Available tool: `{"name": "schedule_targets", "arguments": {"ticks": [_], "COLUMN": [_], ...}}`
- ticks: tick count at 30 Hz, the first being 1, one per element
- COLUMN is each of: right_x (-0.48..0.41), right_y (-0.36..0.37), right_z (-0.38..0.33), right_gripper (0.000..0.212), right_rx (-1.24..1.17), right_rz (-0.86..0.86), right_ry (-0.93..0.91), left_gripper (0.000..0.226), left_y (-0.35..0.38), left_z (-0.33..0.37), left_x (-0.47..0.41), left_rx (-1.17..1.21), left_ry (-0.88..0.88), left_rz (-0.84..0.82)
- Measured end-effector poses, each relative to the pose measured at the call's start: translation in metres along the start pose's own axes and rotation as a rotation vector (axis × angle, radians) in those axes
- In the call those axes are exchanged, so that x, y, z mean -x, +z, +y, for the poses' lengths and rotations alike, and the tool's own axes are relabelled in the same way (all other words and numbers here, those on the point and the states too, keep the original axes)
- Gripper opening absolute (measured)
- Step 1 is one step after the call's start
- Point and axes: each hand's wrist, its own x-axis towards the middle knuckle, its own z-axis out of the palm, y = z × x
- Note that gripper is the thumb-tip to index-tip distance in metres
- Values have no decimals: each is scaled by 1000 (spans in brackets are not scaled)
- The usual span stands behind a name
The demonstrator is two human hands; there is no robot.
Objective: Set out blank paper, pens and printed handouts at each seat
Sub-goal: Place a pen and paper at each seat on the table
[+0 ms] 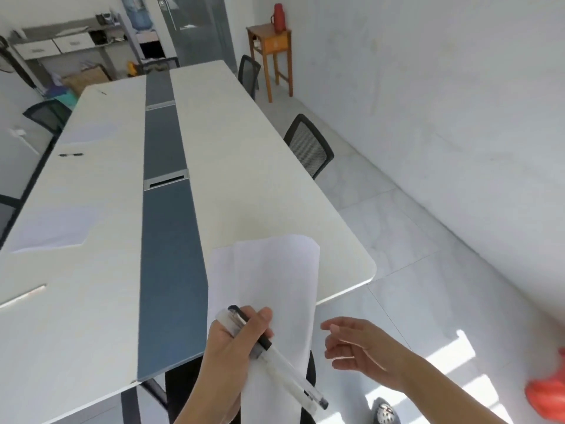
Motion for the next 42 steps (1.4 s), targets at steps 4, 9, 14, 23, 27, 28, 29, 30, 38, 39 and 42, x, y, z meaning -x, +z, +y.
{"name": "schedule_targets", "arguments": {"ticks": [4, 9, 14, 23, 27, 28, 29, 30, 38, 39, 42], "right_x": [9, 29, 66, 12, -38, -49, -57, -64, -111, -121, -157], "right_y": [-46, -119, -218, -322, -339, -345, -352, -359, -398, -401, -417], "right_z": [-24, -53, -93, -172, -217, -232, -250, -270, -402, -413, -445], "right_gripper": [72, 76, 61, 68, 42, 39, 38, 37, 39, 43, 46], "right_rx": [82, 128, 105, 39, -139, -145, -135, -114, 105, 108, 100], "right_rz": [58, 27, -12, 147, 88, 132, 178, 213, 335, 368, 454], "right_ry": [-33, -26, -65, -37, -43, -69, -94, -118, -321, -341, -368], "left_gripper": [33, 34, 39, 40, 31, 30, 31, 32, 39, 41, 41], "left_y": [50, 156, 260, 347, 364, 367, 371, 374, 415, 421, 438], "left_z": [-5, -25, -44, -34, -30, -28, -26, -24, 5, 7, 12], "left_x": [-13, -38, -63, -140, -208, -227, -246, -262, -366, -378, -414], "left_rx": [-36, -70, -133, -71, -48, -43, -40, -39, -90, -97, -97], "left_ry": [24, 31, 54, 54, 46, 49, 49, 43, 62, 57, 52], "left_rz": [-12, -23, -47, -108, -64, -50, -34, -15, -14, 2, 50]}}
